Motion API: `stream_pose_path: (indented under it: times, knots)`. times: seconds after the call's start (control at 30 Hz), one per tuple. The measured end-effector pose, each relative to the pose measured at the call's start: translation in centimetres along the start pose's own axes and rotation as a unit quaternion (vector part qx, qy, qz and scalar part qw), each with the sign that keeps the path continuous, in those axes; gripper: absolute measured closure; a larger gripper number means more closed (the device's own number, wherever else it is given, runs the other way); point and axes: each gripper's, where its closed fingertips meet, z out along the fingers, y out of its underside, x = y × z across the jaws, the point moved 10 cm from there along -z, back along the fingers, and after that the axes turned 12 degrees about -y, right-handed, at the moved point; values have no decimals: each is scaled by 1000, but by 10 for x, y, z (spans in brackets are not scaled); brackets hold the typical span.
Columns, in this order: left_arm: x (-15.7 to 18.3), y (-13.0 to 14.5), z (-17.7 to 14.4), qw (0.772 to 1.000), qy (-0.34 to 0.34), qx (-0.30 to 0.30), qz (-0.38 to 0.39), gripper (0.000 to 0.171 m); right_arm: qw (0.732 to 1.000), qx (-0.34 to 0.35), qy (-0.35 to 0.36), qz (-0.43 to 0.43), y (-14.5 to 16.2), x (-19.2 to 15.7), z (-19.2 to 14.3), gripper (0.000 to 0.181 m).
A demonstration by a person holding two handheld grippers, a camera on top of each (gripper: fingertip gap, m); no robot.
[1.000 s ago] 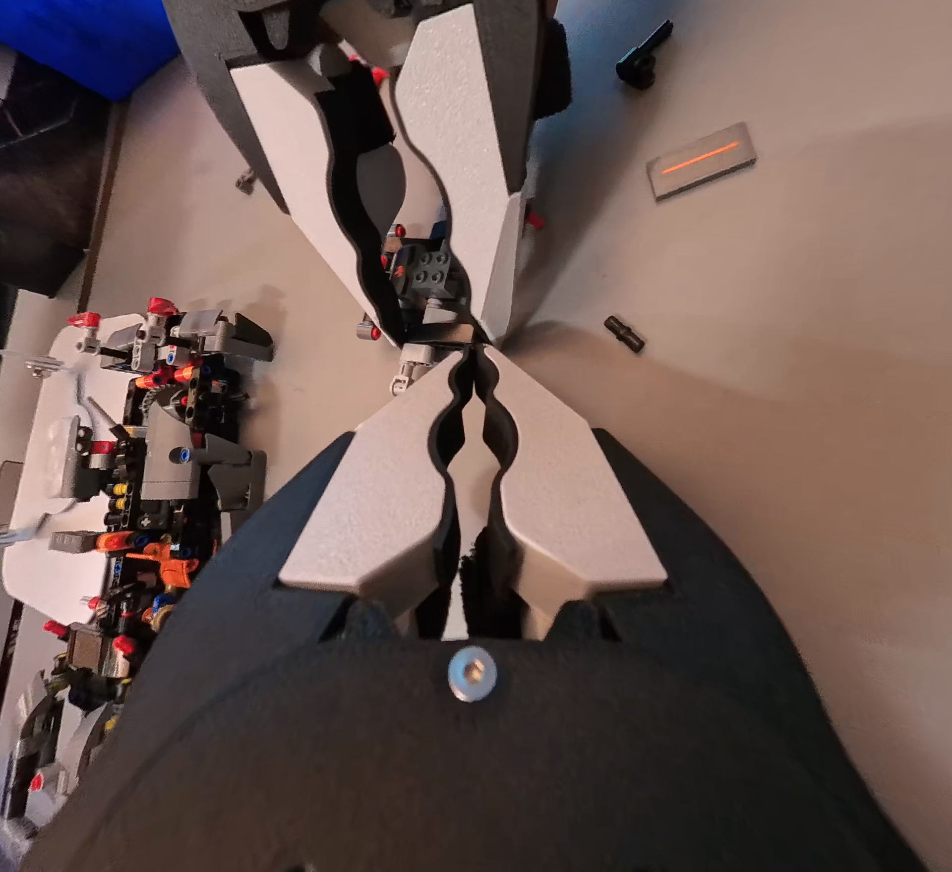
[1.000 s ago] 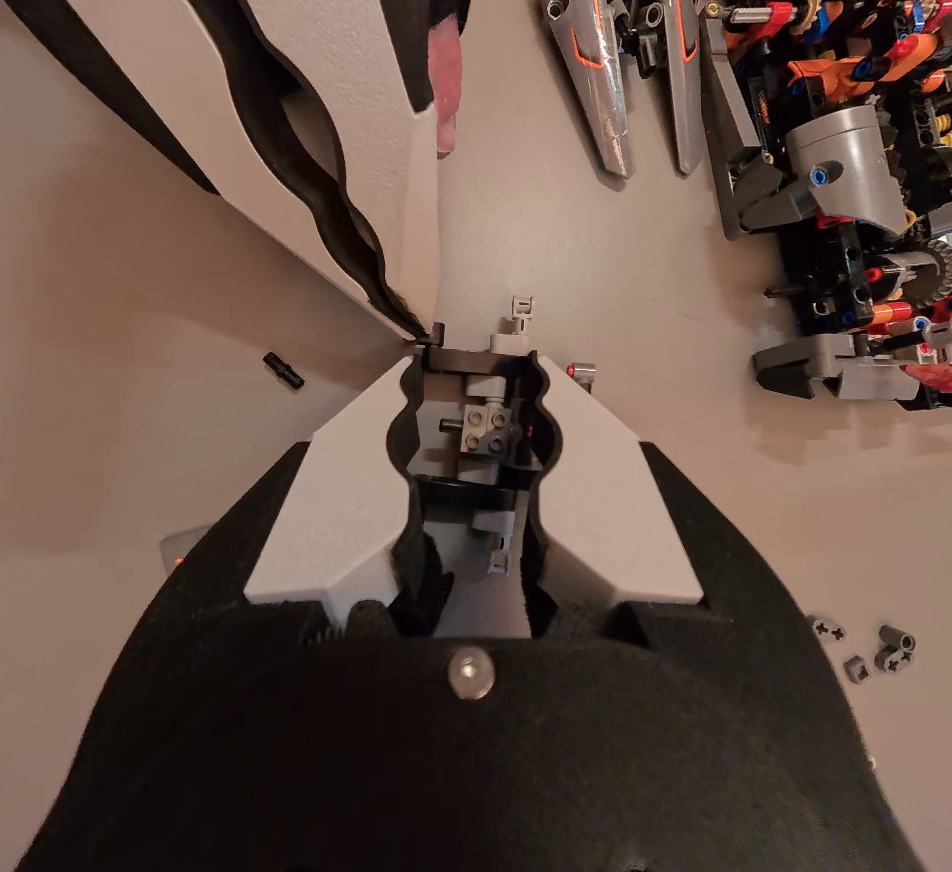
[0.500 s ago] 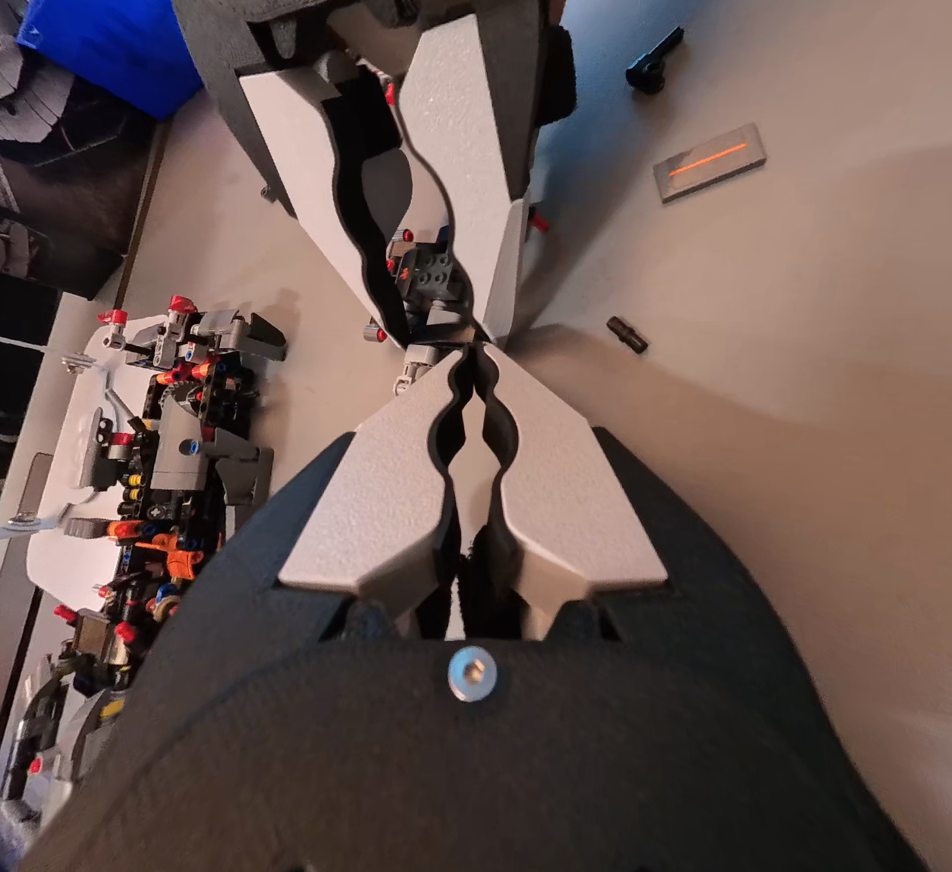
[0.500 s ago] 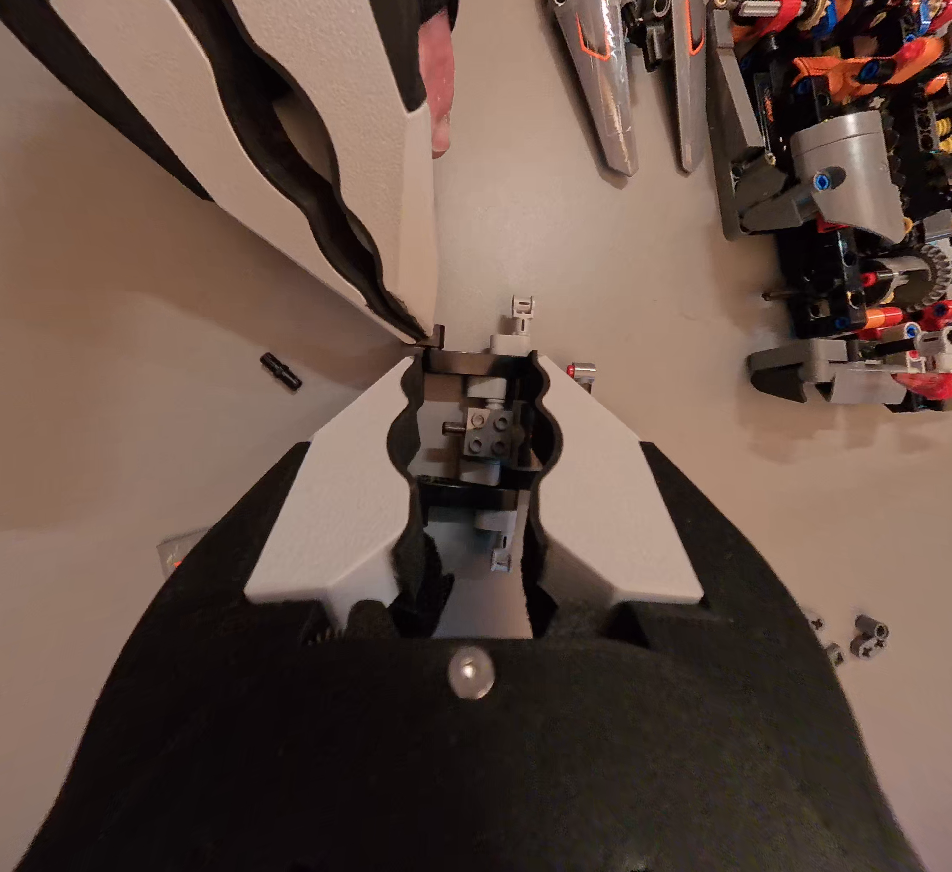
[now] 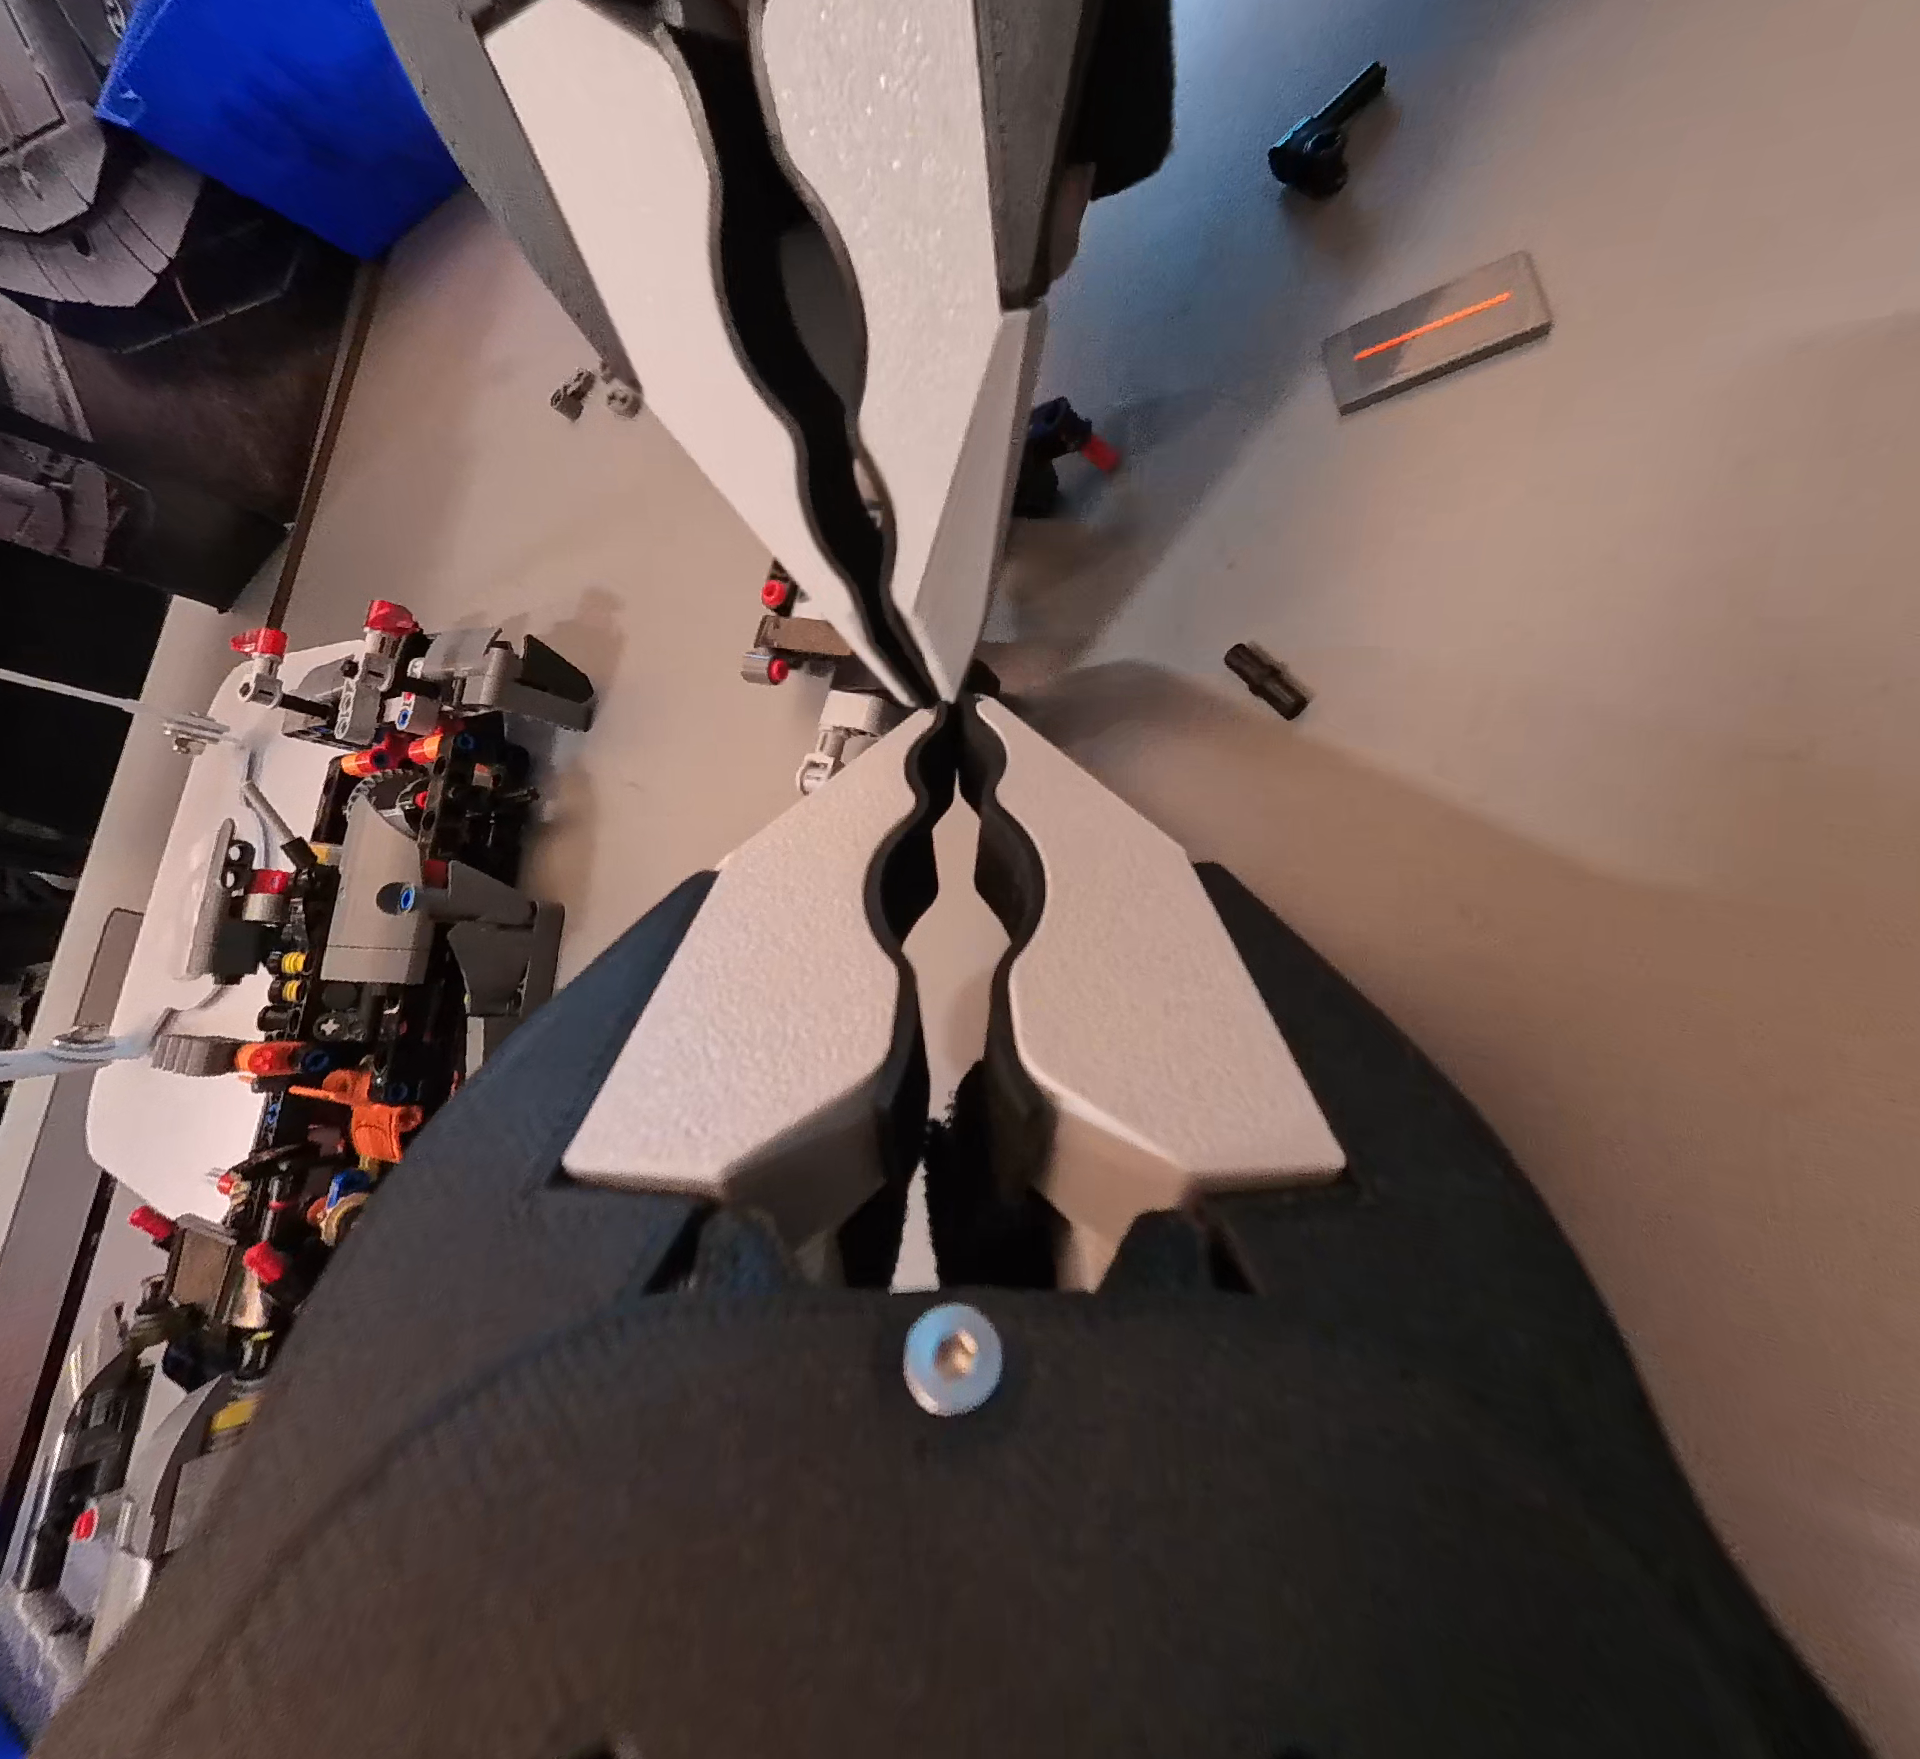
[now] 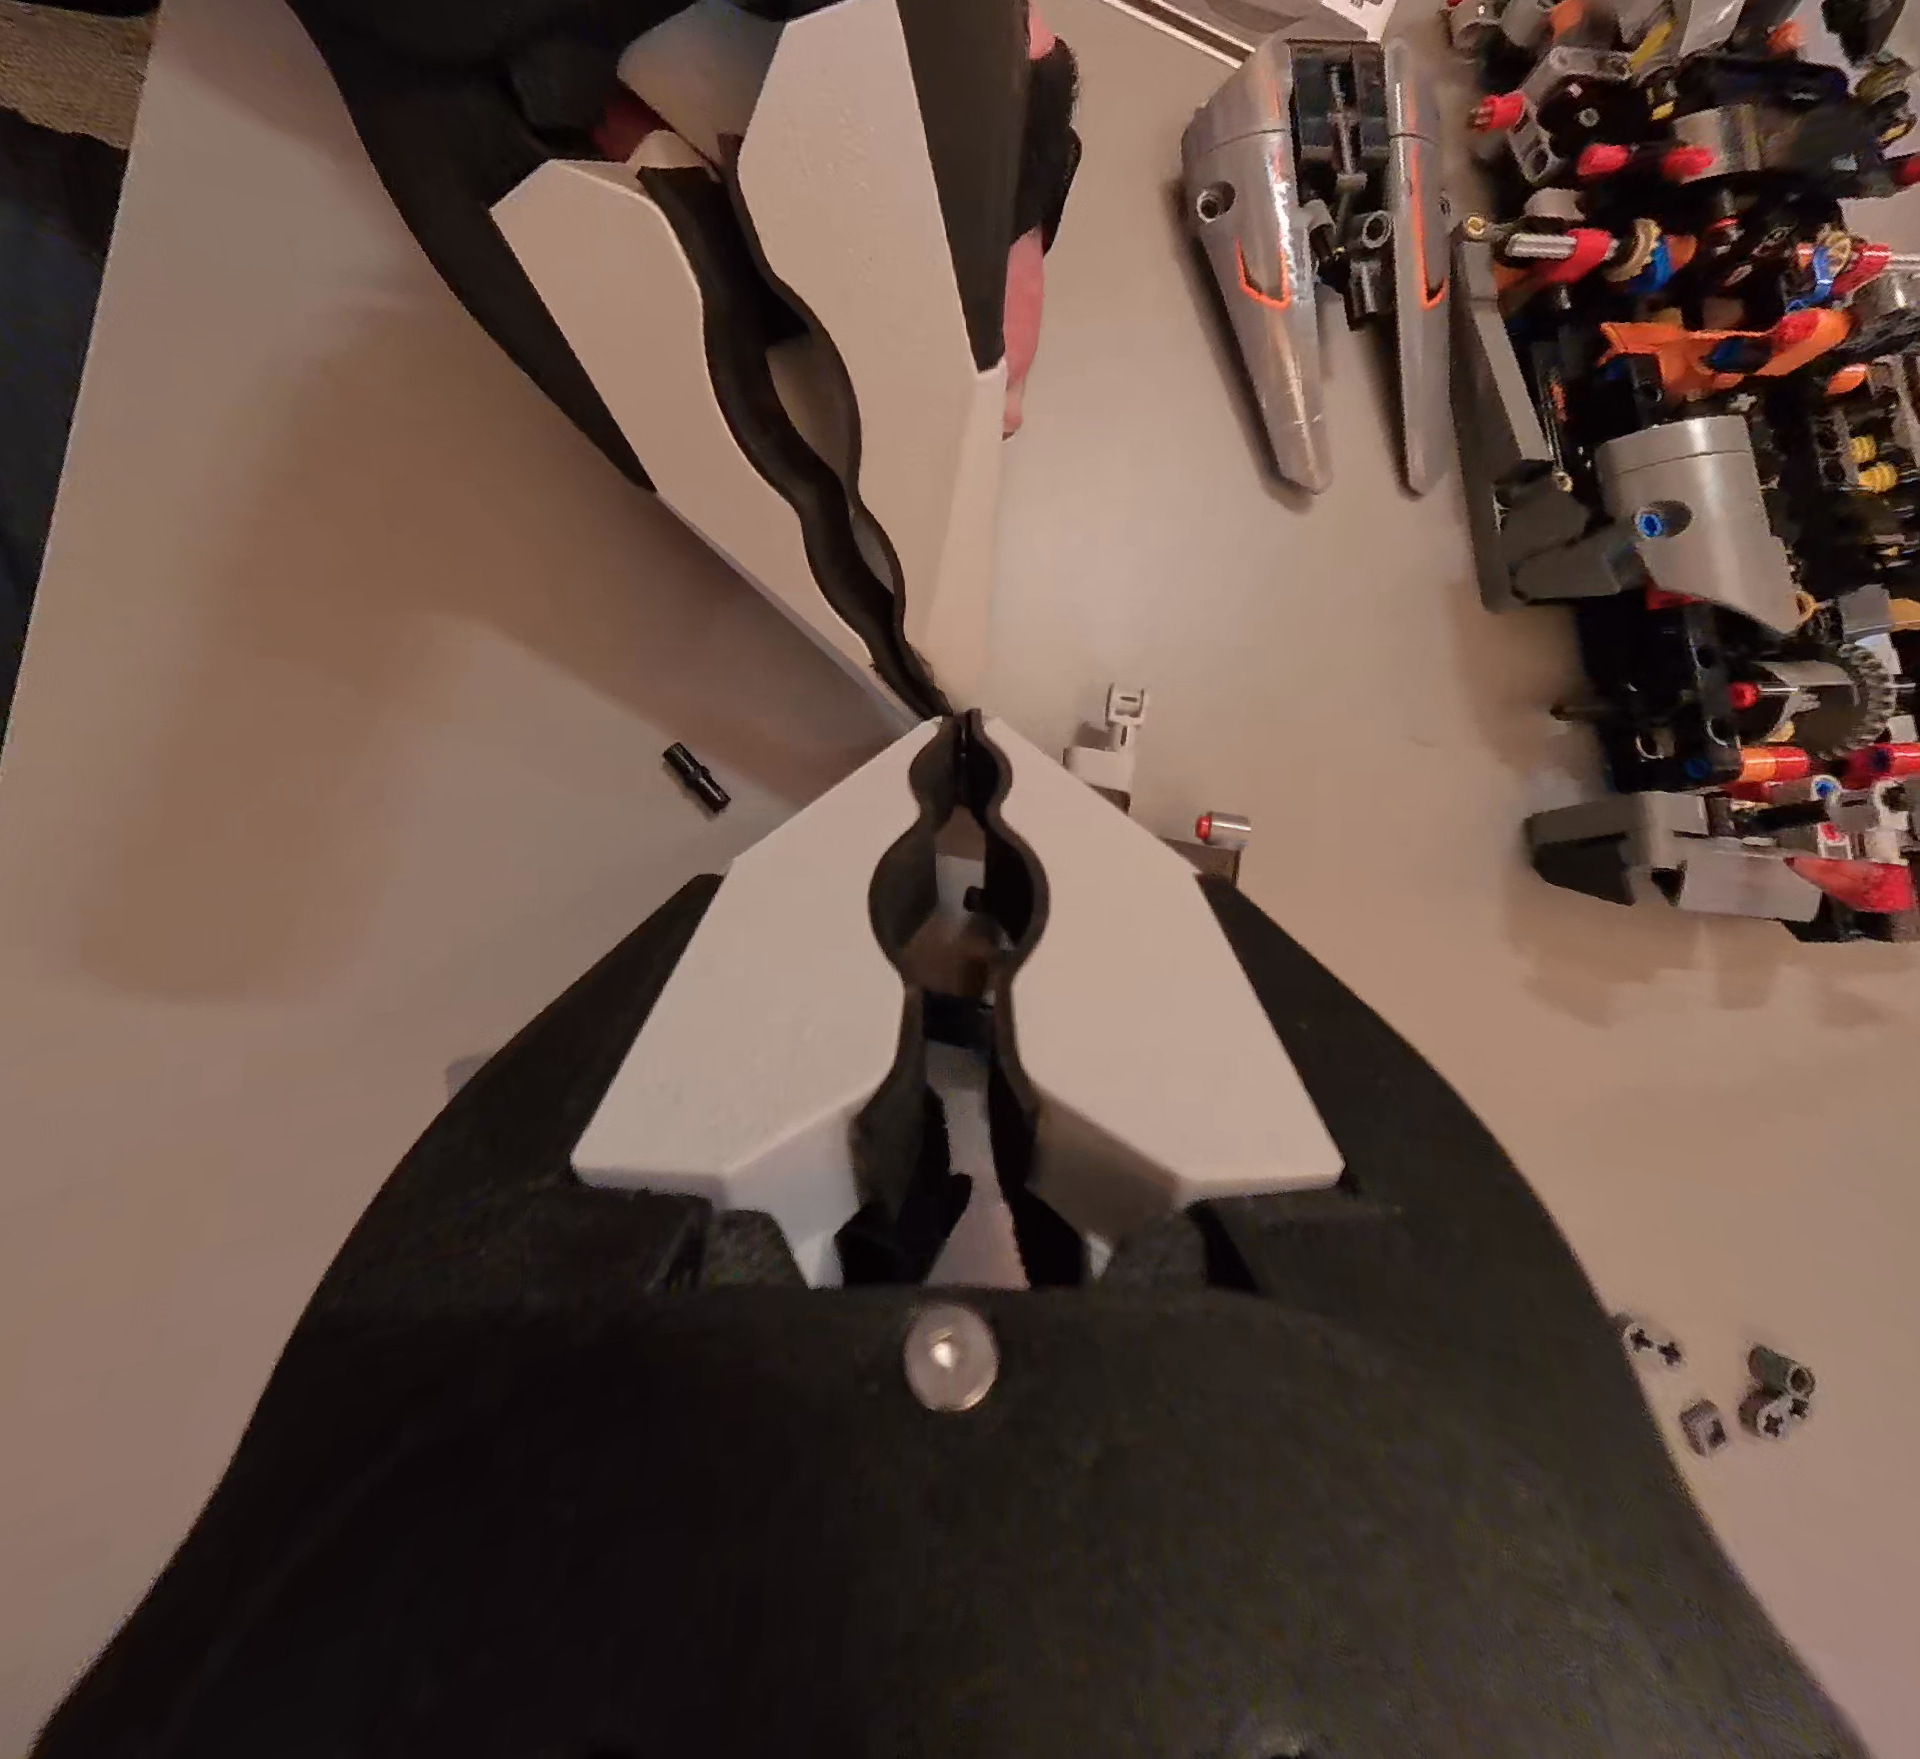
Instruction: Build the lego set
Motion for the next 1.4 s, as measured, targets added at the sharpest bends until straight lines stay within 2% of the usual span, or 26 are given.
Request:
stream_pose_path:
  times: [0.03,0.6,0.73,0.9,0.97,1.07,1.17,1.27,1.33,1.4]
  knots:
    - [0,0,0,1000,0,1,0,171,1000,1,-2,1,0,0,0,181]
    - [4,5,1,1000,-10,12,-11,171,1000,-18,3,1,1,0,5,181]
    - [4,3,2,1000,-4,19,-14,171,1000,23,-6,14,-1,3,-4,181]
    - [-15,6,-12,997,-7,21,-75,168,995,94,5,44,2,11,-43,178]
    - [-20,8,-20,995,-1,28,-93,168,993,91,20,66,14,11,-60,178]
    - [-14,9,-22,997,6,15,-76,165,994,64,34,80,26,0,-71,178]
    - [-11,10,-18,996,19,15,-85,162,995,26,33,94,36,-17,-66,177]
    - [-14,9,-16,995,19,24,-90,159,994,16,43,96,37,-29,-56,180]
    - [-14,3,-15,996,24,33,-83,159,992,17,44,118,38,-29,-49,173]
    - [-14,-4,-14,997,19,34,-67,157,989,13,54,139,41,-28,-44,155]
